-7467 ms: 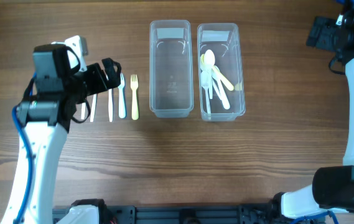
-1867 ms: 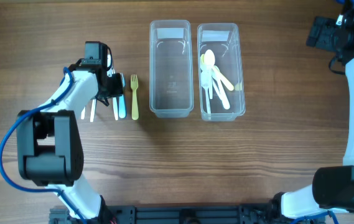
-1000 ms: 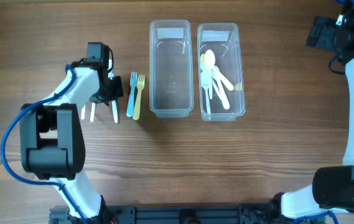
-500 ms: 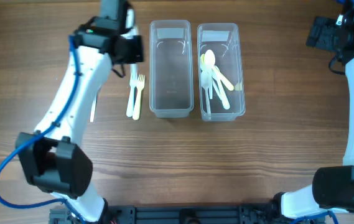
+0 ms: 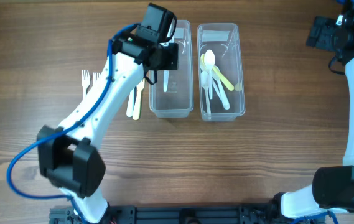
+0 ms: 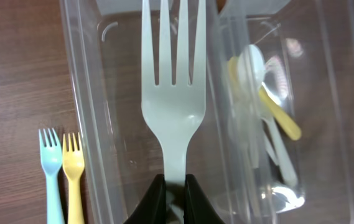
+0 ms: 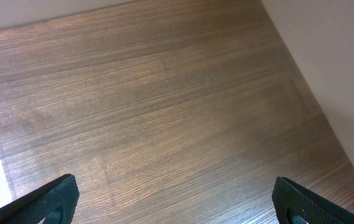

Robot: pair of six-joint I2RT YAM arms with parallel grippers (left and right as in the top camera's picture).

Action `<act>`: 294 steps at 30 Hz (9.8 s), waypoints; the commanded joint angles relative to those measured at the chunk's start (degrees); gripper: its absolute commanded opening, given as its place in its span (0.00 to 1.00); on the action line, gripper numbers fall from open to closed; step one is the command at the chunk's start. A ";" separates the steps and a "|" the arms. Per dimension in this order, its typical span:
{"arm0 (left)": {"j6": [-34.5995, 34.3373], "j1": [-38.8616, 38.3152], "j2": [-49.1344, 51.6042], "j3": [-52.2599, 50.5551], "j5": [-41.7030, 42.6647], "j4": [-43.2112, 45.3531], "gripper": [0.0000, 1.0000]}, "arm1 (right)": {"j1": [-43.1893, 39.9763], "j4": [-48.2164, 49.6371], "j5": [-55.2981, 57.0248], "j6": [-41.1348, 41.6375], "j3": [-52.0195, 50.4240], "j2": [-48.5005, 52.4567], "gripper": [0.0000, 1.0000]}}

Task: Pack container
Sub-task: 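Carry the white fork into the left container and open the left gripper, then move the left gripper back and grasp the light blue fork, then place the light blue fork into the left container and release, then return the left gripper to the yellow fork and grasp it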

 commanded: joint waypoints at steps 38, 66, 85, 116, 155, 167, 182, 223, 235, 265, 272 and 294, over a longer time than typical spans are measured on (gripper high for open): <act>-1.99 14.21 -3.19 1.60 -11.87 -14.40 0.20 | 0.09 0.15 0.98 0.63 0.44 0.24 1.00; 10.32 15.82 -2.91 -20.92 -3.04 5.25 0.17 | 0.09 0.15 0.98 0.66 0.44 0.24 1.00; 10.34 15.82 4.83 -20.96 -0.31 6.49 0.21 | 0.09 0.15 0.98 0.66 0.44 0.24 1.00; 10.34 14.25 5.86 -20.98 0.48 9.20 0.25 | 0.09 0.15 0.96 0.66 0.44 0.24 1.00; 9.33 14.38 5.73 -15.65 -6.86 3.76 0.04 | 0.09 0.15 0.98 0.63 0.44 0.24 1.00; 1.25 12.09 -5.07 -1.42 -0.07 -2.75 0.04 | 0.09 0.15 0.98 0.63 0.44 0.24 1.00; -2.43 0.42 -4.15 -1.33 1.73 0.13 0.04 | 0.09 0.15 0.96 0.66 0.44 0.24 1.00; -7.06 4.48 -5.09 6.60 -2.99 -6.03 0.31 | 0.09 0.15 0.96 0.66 0.44 0.24 1.00; -10.82 14.27 -6.25 0.31 -4.83 -17.97 0.20 | 0.09 0.15 0.98 0.66 0.44 0.24 1.00; -4.68 14.32 -6.14 -32.39 4.22 8.46 0.55 | 0.09 0.15 0.98 0.63 0.44 0.24 1.00; -0.09 14.32 -6.14 -35.30 5.07 12.70 0.56 | 0.09 0.15 0.96 0.66 0.44 0.24 1.00; 2.56 14.34 1.20 -35.87 6.34 20.37 0.71 | 0.09 0.15 0.96 0.66 0.44 0.24 1.00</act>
